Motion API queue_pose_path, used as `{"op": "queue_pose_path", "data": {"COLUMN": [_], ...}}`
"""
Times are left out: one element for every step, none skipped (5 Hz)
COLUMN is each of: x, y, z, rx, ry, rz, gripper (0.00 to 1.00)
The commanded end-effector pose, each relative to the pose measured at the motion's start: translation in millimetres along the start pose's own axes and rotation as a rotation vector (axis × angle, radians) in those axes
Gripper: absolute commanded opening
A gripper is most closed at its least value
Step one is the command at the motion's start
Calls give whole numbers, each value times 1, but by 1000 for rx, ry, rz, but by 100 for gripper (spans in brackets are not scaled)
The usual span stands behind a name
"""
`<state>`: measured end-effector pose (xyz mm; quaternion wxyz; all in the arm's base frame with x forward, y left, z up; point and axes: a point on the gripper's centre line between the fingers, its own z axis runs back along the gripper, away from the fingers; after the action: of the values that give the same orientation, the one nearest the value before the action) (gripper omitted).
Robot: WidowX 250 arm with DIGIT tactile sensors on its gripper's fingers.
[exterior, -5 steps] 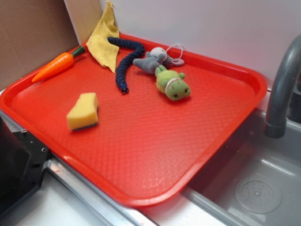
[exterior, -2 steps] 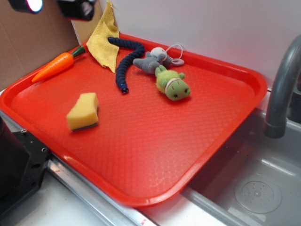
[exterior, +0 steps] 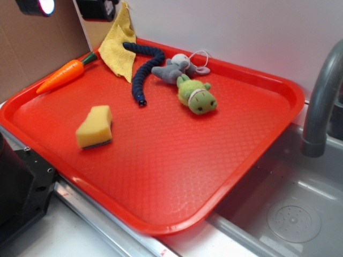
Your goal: Grab the green animal.
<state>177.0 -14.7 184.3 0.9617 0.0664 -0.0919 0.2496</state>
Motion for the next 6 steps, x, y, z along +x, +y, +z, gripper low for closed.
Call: {"op": "queue_pose_path", "data": {"x": [17, 27, 34, 41, 44, 44], "y": [-22, -63, -92, -114, -124, -132], "z": [-38, -60, -81, -103, -121, -142], "rx": [-178, -250, -255, -221, -173, -149], "ry": [87, 133, 131, 155, 154, 178], "rz": [4, 36, 78, 93, 98, 96], "gripper": [100, 100, 100, 100, 100, 100]}}
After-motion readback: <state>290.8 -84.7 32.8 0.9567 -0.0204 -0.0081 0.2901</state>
